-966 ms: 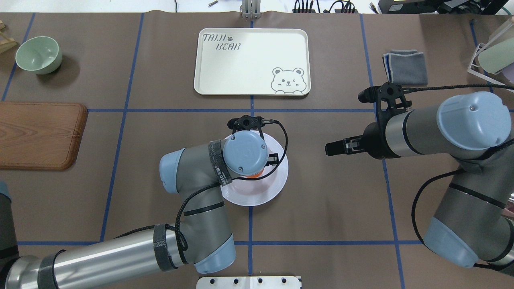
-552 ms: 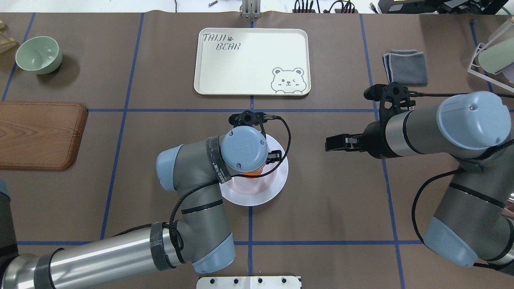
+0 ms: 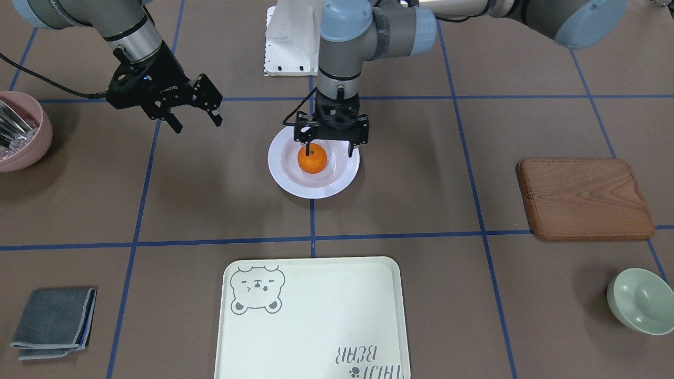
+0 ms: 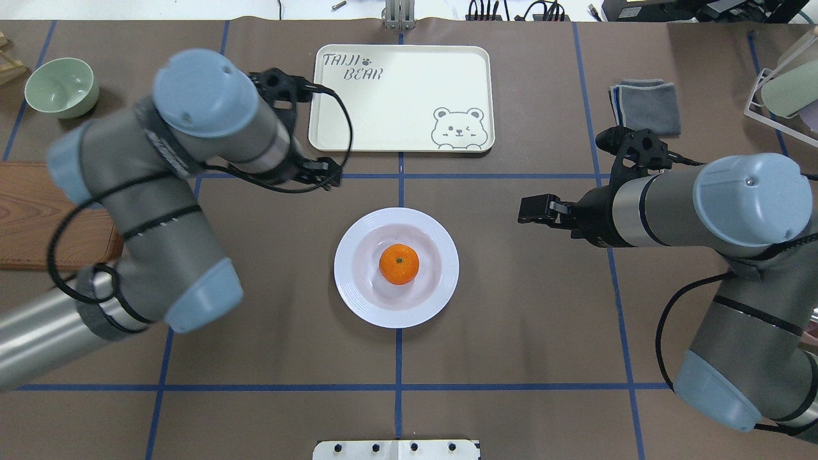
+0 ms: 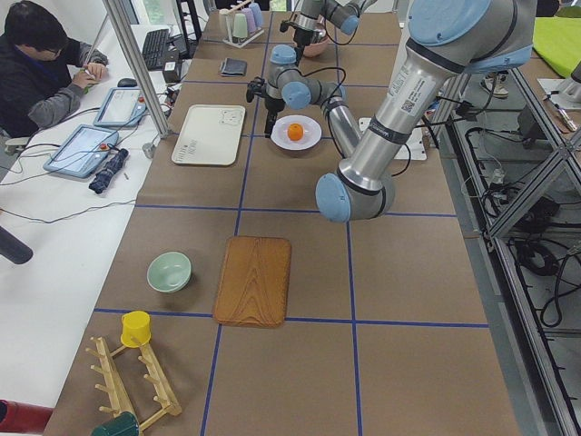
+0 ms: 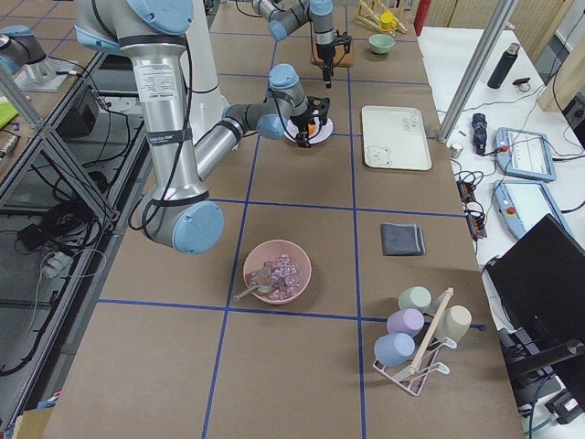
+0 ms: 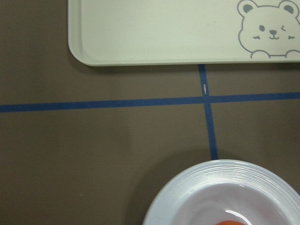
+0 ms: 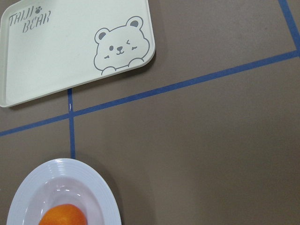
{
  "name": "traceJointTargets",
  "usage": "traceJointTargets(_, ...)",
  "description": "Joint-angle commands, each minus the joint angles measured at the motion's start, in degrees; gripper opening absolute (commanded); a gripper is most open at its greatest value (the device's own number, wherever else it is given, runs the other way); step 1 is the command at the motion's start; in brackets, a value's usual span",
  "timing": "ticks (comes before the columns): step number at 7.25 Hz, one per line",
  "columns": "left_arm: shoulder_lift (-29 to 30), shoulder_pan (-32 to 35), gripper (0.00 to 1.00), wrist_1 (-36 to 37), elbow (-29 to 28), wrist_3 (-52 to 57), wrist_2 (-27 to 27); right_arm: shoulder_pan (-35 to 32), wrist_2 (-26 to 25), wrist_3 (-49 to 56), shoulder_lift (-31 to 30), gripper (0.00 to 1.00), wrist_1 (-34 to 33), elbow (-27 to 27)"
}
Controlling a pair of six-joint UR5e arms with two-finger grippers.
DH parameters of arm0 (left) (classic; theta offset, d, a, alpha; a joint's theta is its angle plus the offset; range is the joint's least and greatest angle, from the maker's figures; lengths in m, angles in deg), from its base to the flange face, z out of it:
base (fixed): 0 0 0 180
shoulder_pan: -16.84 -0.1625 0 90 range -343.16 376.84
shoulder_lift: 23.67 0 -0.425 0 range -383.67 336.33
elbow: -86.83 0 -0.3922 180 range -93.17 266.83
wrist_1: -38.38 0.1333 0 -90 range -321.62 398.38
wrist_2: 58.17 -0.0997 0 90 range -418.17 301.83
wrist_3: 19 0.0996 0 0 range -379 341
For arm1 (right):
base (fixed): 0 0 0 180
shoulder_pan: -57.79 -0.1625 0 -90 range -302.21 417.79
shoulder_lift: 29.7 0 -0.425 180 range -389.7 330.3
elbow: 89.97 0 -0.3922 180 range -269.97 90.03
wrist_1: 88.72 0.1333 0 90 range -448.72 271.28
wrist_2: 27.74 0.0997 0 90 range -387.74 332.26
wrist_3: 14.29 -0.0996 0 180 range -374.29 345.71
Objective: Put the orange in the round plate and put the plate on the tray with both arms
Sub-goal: 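Withdraw the left arm while the right gripper approaches the plate rim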
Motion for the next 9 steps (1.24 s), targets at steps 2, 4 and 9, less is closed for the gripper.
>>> traceJointTargets(2,-12.27,18.52,0.98,0.75,-0.25,29.87,7.99,4.62,-5.76,-11.94,0.12,1.0,2.18,-0.5)
traceJointTargets(4,-17.37,31.77,0.98,1.71,-5.16,48.08,16.26,9.81,-13.75,-17.68,0.12,1.0,4.57,-0.42)
traceJointTargets(9,-29.87,52.84,0.98,-3.11,-19.64,65.92,24.32,19.82,-27.29,-26.19,3.89,1.0,4.57,0.46)
